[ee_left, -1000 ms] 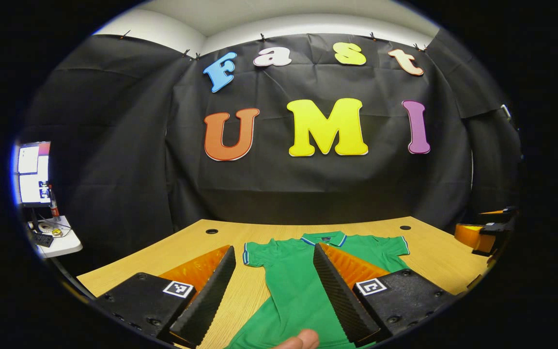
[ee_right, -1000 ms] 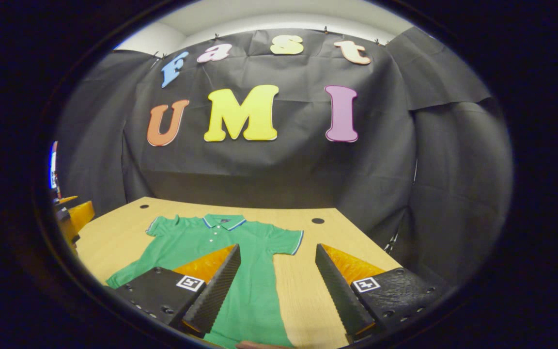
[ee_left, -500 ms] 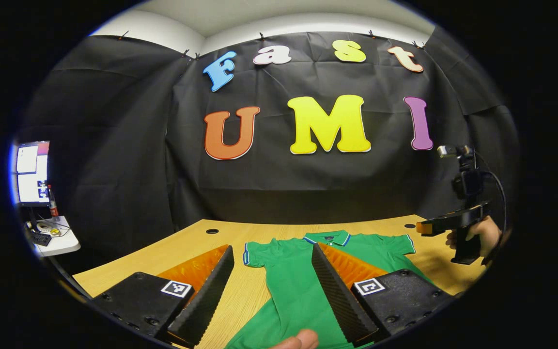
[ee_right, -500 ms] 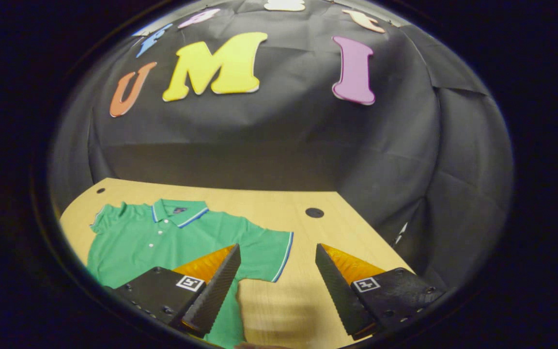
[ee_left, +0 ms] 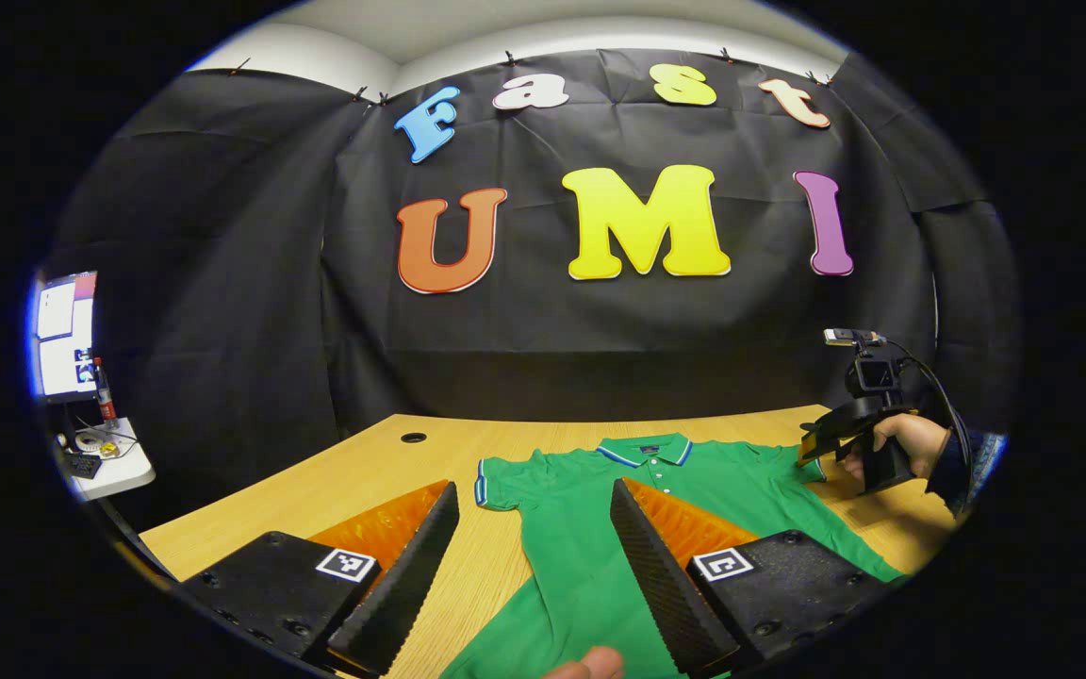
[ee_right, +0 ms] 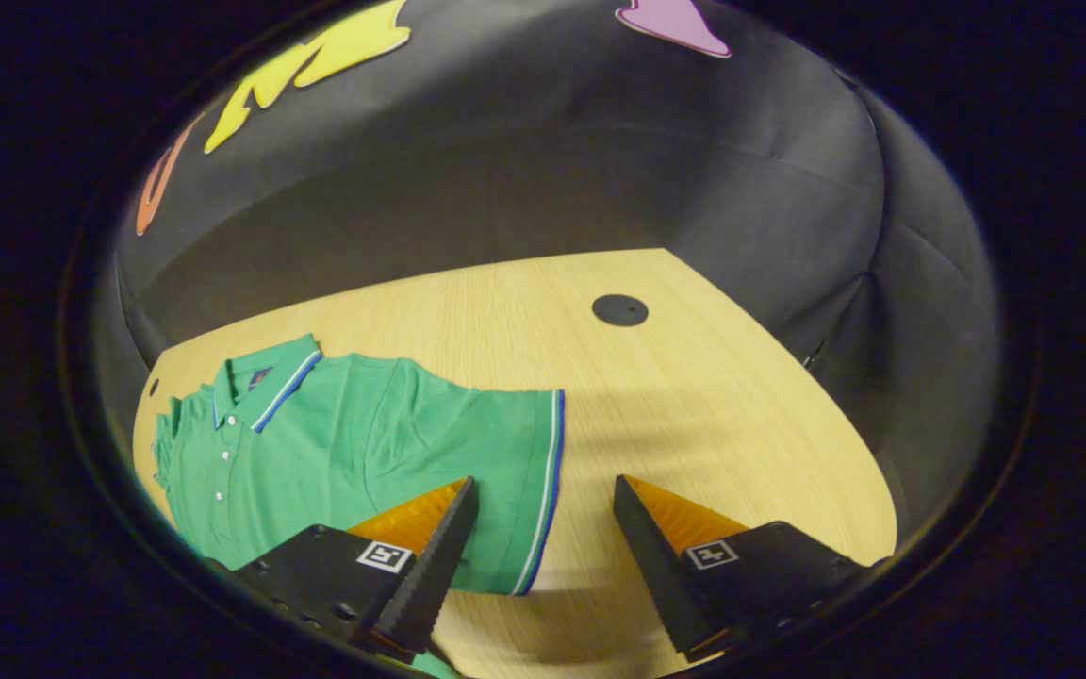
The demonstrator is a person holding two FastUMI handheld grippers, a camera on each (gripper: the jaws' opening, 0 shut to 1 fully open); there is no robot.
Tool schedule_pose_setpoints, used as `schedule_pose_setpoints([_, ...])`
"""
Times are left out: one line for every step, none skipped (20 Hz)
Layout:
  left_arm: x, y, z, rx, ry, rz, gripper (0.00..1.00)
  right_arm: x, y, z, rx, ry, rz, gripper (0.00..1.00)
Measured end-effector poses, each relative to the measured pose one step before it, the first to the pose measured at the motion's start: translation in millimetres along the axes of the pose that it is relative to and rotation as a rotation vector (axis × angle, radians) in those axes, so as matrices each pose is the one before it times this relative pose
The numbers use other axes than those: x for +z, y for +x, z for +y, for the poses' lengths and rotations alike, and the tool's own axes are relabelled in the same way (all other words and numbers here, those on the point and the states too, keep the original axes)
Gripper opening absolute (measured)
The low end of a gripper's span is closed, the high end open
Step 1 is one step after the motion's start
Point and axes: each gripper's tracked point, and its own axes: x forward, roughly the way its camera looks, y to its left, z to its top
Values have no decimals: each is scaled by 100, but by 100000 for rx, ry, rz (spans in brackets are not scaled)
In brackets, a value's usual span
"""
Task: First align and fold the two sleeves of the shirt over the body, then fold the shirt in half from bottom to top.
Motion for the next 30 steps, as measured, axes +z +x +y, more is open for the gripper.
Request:
schedule_pose_setpoints([-233, 287, 125, 329, -291, 786, 100, 353, 336, 428, 1498, -200, 346, 83])
schedule_pose_setpoints([-339, 217, 194, 425, -76, 970, 100, -171, 50, 617, 635, -553, 171, 79])
schedule_pose_setpoints([-377, 209, 150, 423, -220, 1001, 100, 210, 373, 544, 849, -166, -541, 62])
schedule_pose_setpoints([-242, 224, 93, 171, -334, 888, 100, -32, 78, 583, 622, 28, 533, 59])
schedule_pose_setpoints([-202, 56, 30, 244, -193, 891, 100, 329, 401, 694, 2018, -533, -1417, 42])
schedule_pose_setpoints([-159, 126, 142, 382, 34, 859, 100, -158, -138, 401, 1723, 1124, 1046, 27])
schedule_pose_setpoints([-60, -27, 153, 474, 149, 199, 100, 545, 284, 335, 1230, 99, -1283, 12])
schedule_pose_setpoints([158, -32, 66, 339, 254, -313, 100, -99, 171, -43, 696, -1131, -202, 10])
schedule_pose_setpoints([240, -66, 96, 256, 268, -930, 100, 136, -126, 132, 325, 365, -690, 0])
schedule_pose_setpoints([269, -148, 31, 55, 62, -900, 100, 216, 168, -119, 167, -721, -298, 0])
schedule_pose_setpoints([136, -22, -103, -232, 38, -490, 100, 122, -79, -179, -495, -1201, -373, 0])
schedule_pose_setpoints([8, -3, -38, -268, 71, -60, 100, -33, -245, -129, -821, -1004, -110, 0])
schedule_pose_setpoints([-70, -163, -70, -241, -3, 177, 100, 374, -294, 40, 36, -149, -879, 0])
schedule_pose_setpoints([-10, -84, -91, -226, -116, 49, 100, 566, -600, 56, -116, -661, -1768, 0])
schedule_pose_setpoints([31, 58, -87, -142, -128, 94, 100, 694, -516, 171, 342, -233, -1947, 0])
schedule_pose_setpoints([-37, -29, -7, -62, -105, 153, 100, 764, -653, 305, 66, -840, -2309, 0])
schedule_pose_setpoints([-54, -39, 9, 41, -32, 262, 100, 638, -478, 393, 16, -2115, -1934, 0])
schedule_pose_setpoints([27, 12, 127, -33, -187, 109, 100, 448, -569, 486, -221, -3224, -1561, 0])
schedule_pose_setpoints([14, 18, 42, -56, -223, 1, 100, 546, -360, 429, -562, -3286, -1725, 0])
schedule_pose_setpoints([13, -59, 109, 111, -182, 49, 100, 448, -388, 870, 946, -3287, -1383, 0])
schedule_pose_setpoints([32, 5, 97, 150, -261, 135, 100, 339, -199, 1110, 1395, -2111, -844, 0])
schedule_pose_setpoints([18, 2, 63, 79, -270, 101, 100, 71, 68, 814, -141, -2679, -339, 0])
schedule_pose_setpoints([80, -30, 104, 112, -130, -55, 100, 201, 104, 808, 203, -2541, -466, 0])
schedule_pose_setpoints([15, -37, 170, 268, 35, -154, 100, 69, -112, 1106, 995, -1191, -44, 0])
schedule_pose_setpoints([61, -21, 21, 206, 222, -82, 100, 34, 19, 942, 914, -35, 607, 0])
schedule_pose_setpoints([142, -10, 82, 93, 144, -226, 100, -304, -201, 1248, 1509, 867, 1281, 0])
schedule_pose_setpoints([92, -94, 54, 22, 33, -298, 100, -104, -87, 1072, 1323, 1164, 1027, 0])
schedule_pose_setpoints([77, 36, -54, -85, -119, -87, 100, 50, -361, 1582, 3065, 2166, 1051, 0])
schedule_pose_setpoints([-112, 7, 137, 49, -106, 225, 100, 3, -446, 1606, 3623, 2212, 968, 0])
schedule_pose_setpoints([-58, -1, 201, 372, -315, 433, 100, 301, -632, 1718, 4490, 1494, -811, 4])
